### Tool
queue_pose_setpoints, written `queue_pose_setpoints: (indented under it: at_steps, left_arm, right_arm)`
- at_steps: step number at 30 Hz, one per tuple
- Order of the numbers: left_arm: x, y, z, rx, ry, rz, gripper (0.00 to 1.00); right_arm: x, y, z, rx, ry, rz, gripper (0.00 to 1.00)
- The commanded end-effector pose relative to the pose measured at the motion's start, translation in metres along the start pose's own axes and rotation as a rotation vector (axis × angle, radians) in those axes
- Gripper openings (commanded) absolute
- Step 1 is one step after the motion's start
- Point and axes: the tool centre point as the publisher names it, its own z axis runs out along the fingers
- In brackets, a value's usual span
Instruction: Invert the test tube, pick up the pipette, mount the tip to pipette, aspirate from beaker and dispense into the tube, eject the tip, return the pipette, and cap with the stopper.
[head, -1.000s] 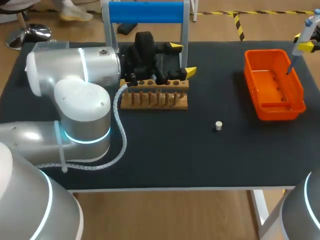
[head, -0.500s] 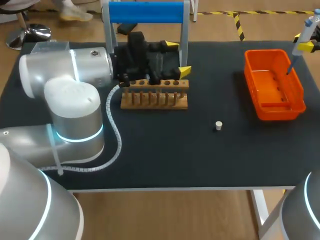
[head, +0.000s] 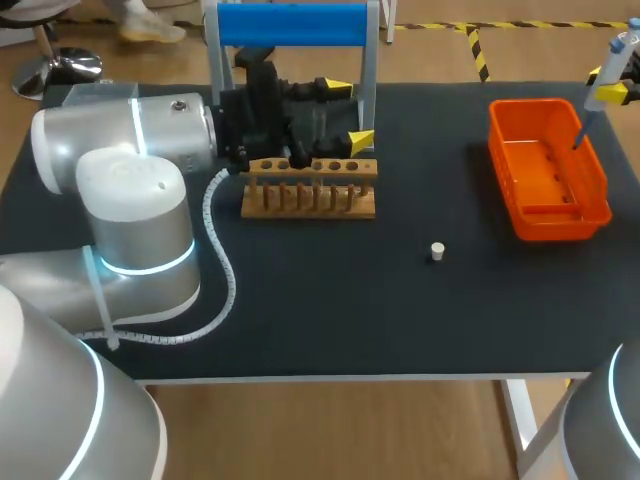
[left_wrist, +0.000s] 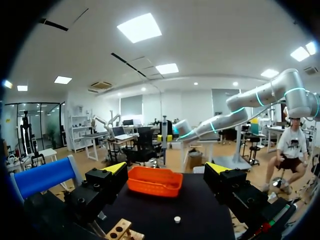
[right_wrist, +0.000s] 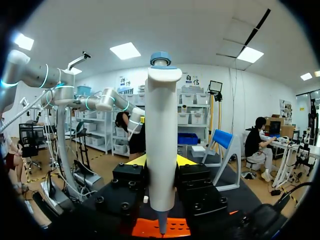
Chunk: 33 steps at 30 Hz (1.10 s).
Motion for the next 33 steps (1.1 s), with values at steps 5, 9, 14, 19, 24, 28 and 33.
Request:
queue_pose_setpoints:
  at_steps: [5,9,14,19,24,28,33]
  left_arm:
    - [0.001,-0.005,-0.001,-0.043,-0.003,-0.006,1.0]
    - [0.001,-0.005,-0.001,-0.043,-0.003,-0.006,1.0]
    - [0.001,-0.005,-0.001,-0.043,-0.003,-0.006,1.0]
    - [0.001,-0.005,-0.001,-0.043,-0.003,-0.006,1.0]
    - [0.001,-0.005,-0.001,-0.043,-0.003,-0.006,1.0]
    - [0.001,-0.005,-0.001,-0.043,-0.003,-0.006,1.0]
    - [0.001,-0.005,-0.001,-0.043,-0.003,-0.006,1.0]
  right_arm:
    - [-0.001,0.001,-0.002,0.002,0.005,0.0,0.0]
    - [-0.001,0.001,-0.002,0.002,0.005,0.0,0.0]
    - [-0.001,0.001,-0.002,0.002,0.005,0.0,0.0]
    - [-0.001,0.001,-0.002,0.002,0.005,0.0,0.0]
    - [-0.001,0.001,-0.002,0.002,0.005,0.0,0.0]
    - [-0.001,0.001,-0.002,0.002,0.005,0.0,0.0]
    - [0.003,0.006,0.013,-0.01,0.004,0.005,0.0]
